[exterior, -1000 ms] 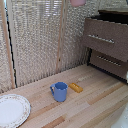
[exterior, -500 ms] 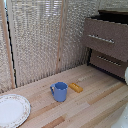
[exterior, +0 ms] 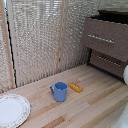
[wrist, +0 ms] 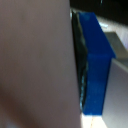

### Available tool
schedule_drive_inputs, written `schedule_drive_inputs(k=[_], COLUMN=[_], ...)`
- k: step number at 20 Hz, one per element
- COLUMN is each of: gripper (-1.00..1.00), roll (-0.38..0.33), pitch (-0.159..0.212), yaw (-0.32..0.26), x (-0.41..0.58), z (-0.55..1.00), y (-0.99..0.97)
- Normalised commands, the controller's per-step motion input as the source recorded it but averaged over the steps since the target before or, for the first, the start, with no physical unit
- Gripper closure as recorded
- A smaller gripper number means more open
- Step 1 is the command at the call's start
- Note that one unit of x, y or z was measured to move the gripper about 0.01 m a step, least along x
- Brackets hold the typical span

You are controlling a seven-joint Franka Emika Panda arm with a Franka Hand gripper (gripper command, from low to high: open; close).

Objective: Propose to navigate your clamp on the clench of the first drawer. Use gentle force to register to the cabinet. Send posterior your swing mandate till over it lurks, a cup of pink essence. Fortify your grip after aiming concentric with the pink cup’s periphery. Manoeuvre the pink towards the cabinet's top. Drop your compression till the cup is resting inside.

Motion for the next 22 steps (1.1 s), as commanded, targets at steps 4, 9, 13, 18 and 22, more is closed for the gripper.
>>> schedule_drive_inputs(k=[4, 9, 13, 18, 22], gripper=[1.0, 1.0, 1.0, -1.0, -1.0], roll=[0.029, 0.019, 0.0, 0.004, 0.01], pitch=[0.024, 0.007, 0.008, 0.0, 0.014], yaw=[0.0, 0.0, 0.0, 0.011, 0.072], x=[-0.184, -0.183, -0.255, -0.297, -0.009], z=[-0.3, -0.33, -0.51, -0.18, 0.45], y=[-0.58, -0.48, -0.21, 0.03, 0.1])
